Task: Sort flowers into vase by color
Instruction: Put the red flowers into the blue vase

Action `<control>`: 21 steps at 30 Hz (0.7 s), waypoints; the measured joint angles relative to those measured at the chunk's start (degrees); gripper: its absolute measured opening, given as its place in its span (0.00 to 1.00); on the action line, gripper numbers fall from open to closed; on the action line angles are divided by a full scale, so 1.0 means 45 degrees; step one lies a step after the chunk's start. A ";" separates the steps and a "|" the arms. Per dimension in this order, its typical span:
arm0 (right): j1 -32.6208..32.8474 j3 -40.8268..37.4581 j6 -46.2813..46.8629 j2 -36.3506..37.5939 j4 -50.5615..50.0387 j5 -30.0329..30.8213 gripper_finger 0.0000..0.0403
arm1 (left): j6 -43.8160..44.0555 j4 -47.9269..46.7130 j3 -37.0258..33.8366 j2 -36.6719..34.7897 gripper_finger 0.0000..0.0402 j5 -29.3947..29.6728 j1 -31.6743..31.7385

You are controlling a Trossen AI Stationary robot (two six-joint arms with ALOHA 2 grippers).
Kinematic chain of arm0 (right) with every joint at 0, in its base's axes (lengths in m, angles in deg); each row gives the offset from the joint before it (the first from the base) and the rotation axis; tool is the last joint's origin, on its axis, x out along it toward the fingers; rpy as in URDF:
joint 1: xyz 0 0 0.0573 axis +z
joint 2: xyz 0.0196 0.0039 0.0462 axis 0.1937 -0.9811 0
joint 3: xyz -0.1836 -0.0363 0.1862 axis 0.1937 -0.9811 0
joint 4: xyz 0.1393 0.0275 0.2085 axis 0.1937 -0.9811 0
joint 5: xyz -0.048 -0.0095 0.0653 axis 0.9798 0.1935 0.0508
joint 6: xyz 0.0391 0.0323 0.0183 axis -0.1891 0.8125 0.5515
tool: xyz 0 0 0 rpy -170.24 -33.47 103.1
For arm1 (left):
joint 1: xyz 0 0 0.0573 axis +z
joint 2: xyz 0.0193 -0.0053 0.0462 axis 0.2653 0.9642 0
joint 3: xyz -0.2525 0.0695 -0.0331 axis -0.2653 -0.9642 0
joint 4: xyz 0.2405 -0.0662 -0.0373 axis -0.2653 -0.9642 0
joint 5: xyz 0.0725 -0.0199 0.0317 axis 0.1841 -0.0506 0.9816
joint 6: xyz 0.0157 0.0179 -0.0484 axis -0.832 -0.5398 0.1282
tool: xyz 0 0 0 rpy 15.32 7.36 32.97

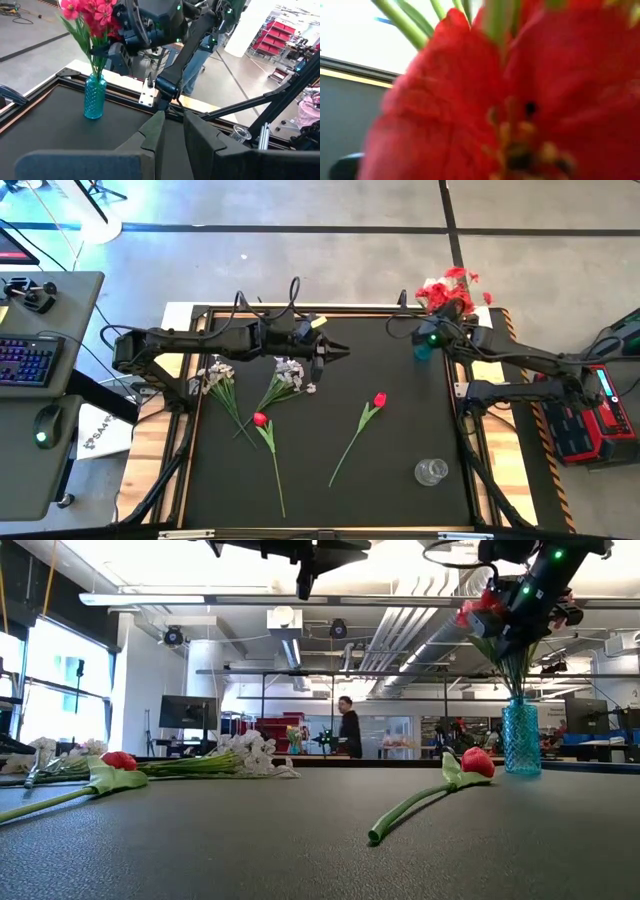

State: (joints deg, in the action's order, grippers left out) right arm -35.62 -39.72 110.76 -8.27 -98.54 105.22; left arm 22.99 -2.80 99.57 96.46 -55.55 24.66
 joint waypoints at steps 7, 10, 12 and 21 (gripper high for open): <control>0.0000 0.0884 0.0005 0.0000 -0.0411 -0.1428 0.40 | 0.0078 -0.0914 0.0000 0.0000 0.15 0.0000 0.0001; 0.0000 0.1477 0.0269 0.0000 -0.0904 -0.2346 0.47 | 0.0078 -0.1264 0.0000 0.0000 0.15 0.0004 0.0005; 0.0000 0.1977 0.0841 0.0000 -0.1431 -0.3180 0.50 | 0.0083 -0.1412 0.0000 0.0000 0.15 -0.0010 0.0001; 0.0000 0.3894 0.2898 0.0000 -0.4034 -0.5659 0.55 | 0.0097 -0.1732 0.0000 0.0000 0.17 -0.0102 -0.0054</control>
State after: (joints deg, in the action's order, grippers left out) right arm -35.62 -22.19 123.81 -8.27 -116.69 79.75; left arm 23.43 -10.59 99.57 96.46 -56.01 24.42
